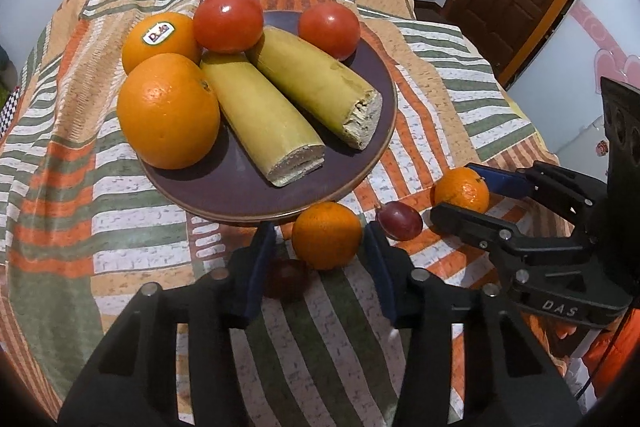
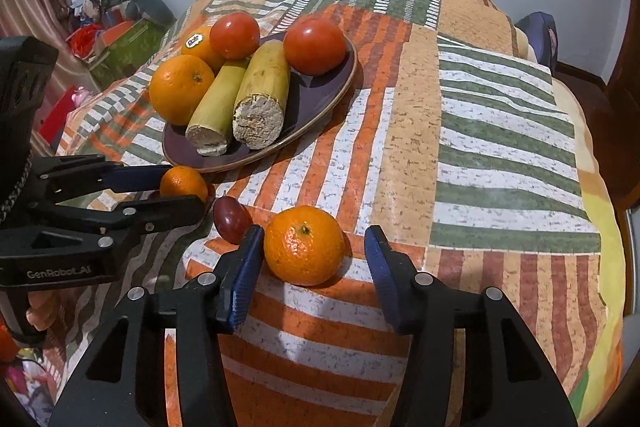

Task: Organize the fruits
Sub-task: 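Close the right tool on a mandarin while the left tool grasps another mandarin, then carry both mandarins over the plate beside the tomatoes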

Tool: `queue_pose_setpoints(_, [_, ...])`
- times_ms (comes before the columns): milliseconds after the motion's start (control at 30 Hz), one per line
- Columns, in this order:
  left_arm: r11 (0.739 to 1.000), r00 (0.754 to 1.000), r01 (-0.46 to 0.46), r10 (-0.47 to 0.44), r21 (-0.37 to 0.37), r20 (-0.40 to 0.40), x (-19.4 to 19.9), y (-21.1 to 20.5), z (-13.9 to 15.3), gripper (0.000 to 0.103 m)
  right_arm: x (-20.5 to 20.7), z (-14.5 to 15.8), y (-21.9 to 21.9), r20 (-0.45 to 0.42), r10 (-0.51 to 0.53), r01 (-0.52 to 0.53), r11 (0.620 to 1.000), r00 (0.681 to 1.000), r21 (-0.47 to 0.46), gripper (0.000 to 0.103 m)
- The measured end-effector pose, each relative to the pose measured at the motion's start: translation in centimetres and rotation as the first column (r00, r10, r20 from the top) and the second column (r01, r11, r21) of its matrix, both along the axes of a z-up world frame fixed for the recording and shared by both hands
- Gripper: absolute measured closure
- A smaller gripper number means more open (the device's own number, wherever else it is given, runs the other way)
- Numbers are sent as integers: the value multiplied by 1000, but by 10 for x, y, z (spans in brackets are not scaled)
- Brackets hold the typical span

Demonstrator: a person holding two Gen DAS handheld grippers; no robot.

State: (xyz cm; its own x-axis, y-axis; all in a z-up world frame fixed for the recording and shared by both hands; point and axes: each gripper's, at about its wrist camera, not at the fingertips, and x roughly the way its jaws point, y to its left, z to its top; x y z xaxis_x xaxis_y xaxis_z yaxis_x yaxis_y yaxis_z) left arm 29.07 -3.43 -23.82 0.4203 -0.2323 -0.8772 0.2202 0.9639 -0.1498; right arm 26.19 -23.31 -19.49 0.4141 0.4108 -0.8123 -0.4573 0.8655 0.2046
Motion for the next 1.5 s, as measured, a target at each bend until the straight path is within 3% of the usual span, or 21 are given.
queue_pose_setpoints(100, [1000, 1000, 4, -4, 14, 13, -2, -1, -1, 61, -2, -1, 2, 16, 7, -7, 1000, 1000, -17, 64])
queue_pose_setpoints(133, [1000, 1000, 8, -8, 13, 17, -2, -2, 0, 67, -1, -1, 2, 14, 9, -9, 1000, 1000, -15, 68])
queue_pose_setpoints(433, [999, 998, 19, -21, 27, 57, -9, -3, 9, 69, -2, 2, -1, 9, 0, 0, 1000, 1000, 7, 68])
queue_pose_setpoints(733, [999, 992, -42, 44, -16, 114, -10, 21, 35, 69, 3, 19, 0, 52, -7, 5, 1000, 999, 29, 68])
queue_pose_setpoints(1233, [996, 972, -70, 79, -50, 223, 16, 31, 77, 69, 31, 45, 19, 158, 9, -13, 1000, 987, 21, 68])
queue_pose_setpoints(1500, [997, 968, -60, 69, -47, 242, 36, 23, 78, 69, 50, 51, 25, 187, 0, -6, 999, 982, 33, 68])
